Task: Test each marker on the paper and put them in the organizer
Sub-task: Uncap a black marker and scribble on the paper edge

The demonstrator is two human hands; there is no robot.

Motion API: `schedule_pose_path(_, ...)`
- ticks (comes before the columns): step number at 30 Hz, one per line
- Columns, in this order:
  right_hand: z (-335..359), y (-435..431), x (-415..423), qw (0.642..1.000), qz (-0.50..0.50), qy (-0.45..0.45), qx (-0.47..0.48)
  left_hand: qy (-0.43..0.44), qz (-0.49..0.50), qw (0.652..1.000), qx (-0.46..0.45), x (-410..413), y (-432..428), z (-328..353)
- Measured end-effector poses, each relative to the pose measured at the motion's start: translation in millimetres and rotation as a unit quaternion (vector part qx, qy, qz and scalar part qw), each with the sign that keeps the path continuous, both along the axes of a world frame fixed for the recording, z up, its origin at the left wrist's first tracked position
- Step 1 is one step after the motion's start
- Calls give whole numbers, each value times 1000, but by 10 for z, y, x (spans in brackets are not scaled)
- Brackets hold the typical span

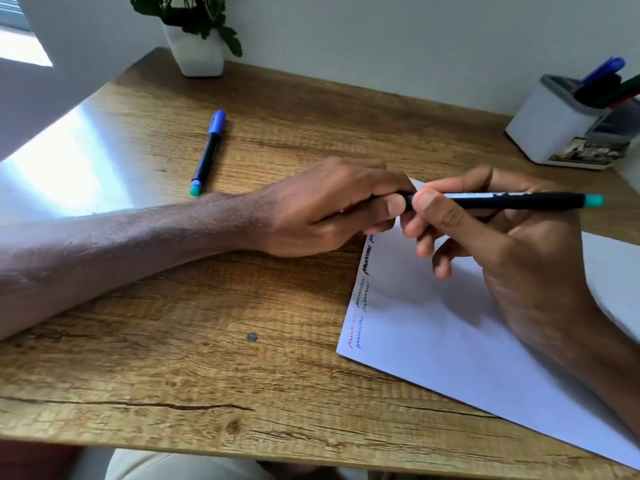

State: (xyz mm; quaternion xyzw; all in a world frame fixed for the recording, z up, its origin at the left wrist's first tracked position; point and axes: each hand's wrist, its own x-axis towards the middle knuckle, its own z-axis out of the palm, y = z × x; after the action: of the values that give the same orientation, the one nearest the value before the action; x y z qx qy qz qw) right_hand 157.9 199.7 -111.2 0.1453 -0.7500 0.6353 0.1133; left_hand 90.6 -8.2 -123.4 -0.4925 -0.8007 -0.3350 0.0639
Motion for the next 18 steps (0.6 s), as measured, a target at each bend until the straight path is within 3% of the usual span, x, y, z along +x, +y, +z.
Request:
schedule_pose_path(10, -69, 18, -95, 1000, 23, -19, -6, -35, -17, 999, -33, -33, 24, 19)
schedule_pose_path(18, -19, 90, -192, 999, -3, -33, -2, -70, 8, 998, -4, -65, 60, 37)
